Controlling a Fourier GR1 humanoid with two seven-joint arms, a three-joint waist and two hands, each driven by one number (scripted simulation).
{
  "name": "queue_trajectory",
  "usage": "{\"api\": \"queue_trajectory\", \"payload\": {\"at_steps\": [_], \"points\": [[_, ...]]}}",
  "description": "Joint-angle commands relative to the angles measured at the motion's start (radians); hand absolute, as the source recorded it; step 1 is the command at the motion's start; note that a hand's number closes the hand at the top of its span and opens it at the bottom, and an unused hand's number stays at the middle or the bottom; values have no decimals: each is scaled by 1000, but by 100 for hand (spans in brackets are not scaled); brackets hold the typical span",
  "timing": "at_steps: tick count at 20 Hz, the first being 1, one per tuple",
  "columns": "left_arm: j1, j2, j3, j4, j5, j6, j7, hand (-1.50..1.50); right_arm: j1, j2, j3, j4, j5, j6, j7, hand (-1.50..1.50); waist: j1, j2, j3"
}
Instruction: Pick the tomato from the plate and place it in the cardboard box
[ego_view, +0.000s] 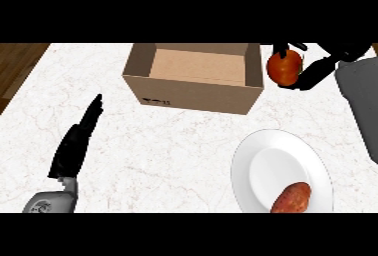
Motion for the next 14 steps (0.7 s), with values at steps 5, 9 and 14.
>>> {"api": "queue_trajectory", "payload": {"at_steps": [5,9,14], "points": [[10,-6,6,13,-7,14,5,0,-232,70,-9,263,-55,73,-134,150,-15,-7,-3],[5,-2,3,5,-14,13,-7,0,-334,112,7,372,-36,42,-101,150,-17,-8,-4],[1,20,47,43,-1,14,-14,0,-449,210,19,469,-15,-7,-45,150,-49,-17,-5]]}}
